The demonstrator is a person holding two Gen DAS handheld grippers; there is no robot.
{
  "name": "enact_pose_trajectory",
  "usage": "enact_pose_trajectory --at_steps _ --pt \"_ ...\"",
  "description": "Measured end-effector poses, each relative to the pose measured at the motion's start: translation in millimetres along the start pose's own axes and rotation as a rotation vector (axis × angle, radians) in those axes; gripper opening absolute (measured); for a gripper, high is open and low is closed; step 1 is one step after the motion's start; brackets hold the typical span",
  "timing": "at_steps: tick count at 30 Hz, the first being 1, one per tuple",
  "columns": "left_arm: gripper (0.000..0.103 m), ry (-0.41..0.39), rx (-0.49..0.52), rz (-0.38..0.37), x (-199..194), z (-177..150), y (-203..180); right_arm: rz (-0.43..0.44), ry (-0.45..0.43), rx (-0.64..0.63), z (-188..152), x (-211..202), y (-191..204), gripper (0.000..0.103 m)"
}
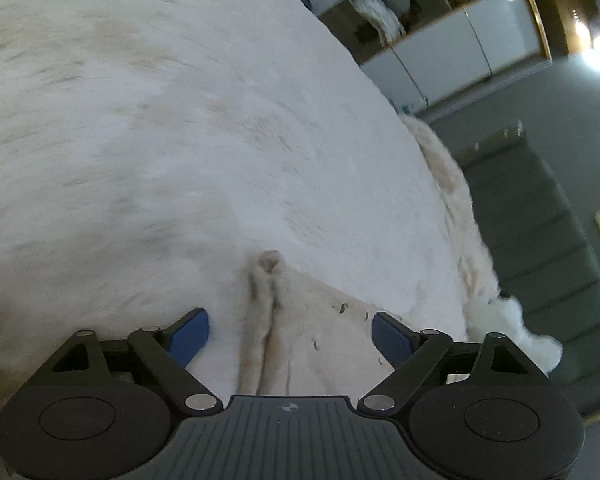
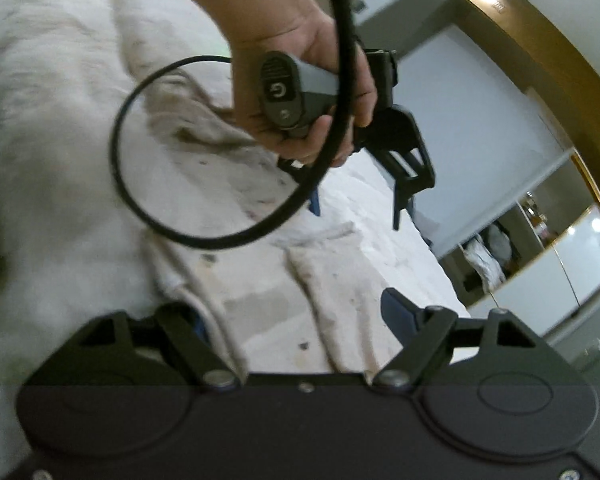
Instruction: Fold clothes
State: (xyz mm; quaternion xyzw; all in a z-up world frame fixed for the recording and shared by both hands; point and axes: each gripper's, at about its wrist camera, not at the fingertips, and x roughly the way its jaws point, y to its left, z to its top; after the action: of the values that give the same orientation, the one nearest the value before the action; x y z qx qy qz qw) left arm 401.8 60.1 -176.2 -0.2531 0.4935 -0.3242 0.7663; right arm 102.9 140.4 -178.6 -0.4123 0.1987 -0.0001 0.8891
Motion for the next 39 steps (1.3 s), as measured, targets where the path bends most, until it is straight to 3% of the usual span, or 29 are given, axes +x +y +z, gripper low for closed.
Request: enact_pose_trajectory --at_steps 2,4,5,7,8,9,12,16,20,28,33,38,39 --pt "0.06 0.028 0.036 0.012 11.3 3.1 -7.7 -0.006 0.013 0.008 3.5 8.6 1.7 0.075" --pt "0.031 0.071 0.097 0.079 26.9 3.2 -15.8 -0.009 0.026 0.019 7.8 16.5 2.9 0.067" --pt "0.026 0.089 0.128 0.113 33.8 3.1 -19.6 -0.01 0.033 0.02 10.8 20.5 4.2 0.062" --pt "0.009 0.103 0.183 0.168 40.9 2.2 -25.5 -0.005 0.045 0.021 15.5 26.5 6.4 0.034" --pt "0.007 0.098 0.183 0.155 39.5 3.2 -26.3 0.001 0.05 0.021 16.9 28.4 7.2 0.023" --pt "0.006 0.092 0.184 0.143 38.2 4.2 -27.0 0.015 0.058 0.03 18.5 30.0 7.4 0.002" --pt "0.005 0.059 0.199 0.104 26.5 6.1 -30.6 0.045 0.062 0.086 21.8 29.5 2.4 0.003" --pt "0.005 0.023 0.213 0.062 7.7 3.1 -36.3 0.033 -0.006 0.202 21.1 7.6 -25.6 0.002" --pt "0.005 -0.051 0.212 -0.006 -20.2 -3.6 -60.3 -0.011 -0.072 0.361 15.9 -27.2 -78.3 0.002" --pt "0.005 -0.104 0.277 -0.077 -30.8 -4.3 -170.4 -0.095 -0.149 0.642 -53.2 -101.3 -199.9 0.0" --pt "0.005 -0.08 0.4 -0.042 1.3 -14.5 -278.8 -0.147 -0.16 0.82 -118.7 -124.1 -259.5 0.0" --pt "0.005 -0.018 0.51 0.022 73.8 -36.4 -355.8 -0.238 -0.133 0.999 -204.8 -139.6 -312.9 0.0" --pt "0.005 -0.005 0.531 0.034 88.5 -41.1 -369.7 -0.244 -0.13 1.006 -209.6 -132.2 -317.4 0.0"
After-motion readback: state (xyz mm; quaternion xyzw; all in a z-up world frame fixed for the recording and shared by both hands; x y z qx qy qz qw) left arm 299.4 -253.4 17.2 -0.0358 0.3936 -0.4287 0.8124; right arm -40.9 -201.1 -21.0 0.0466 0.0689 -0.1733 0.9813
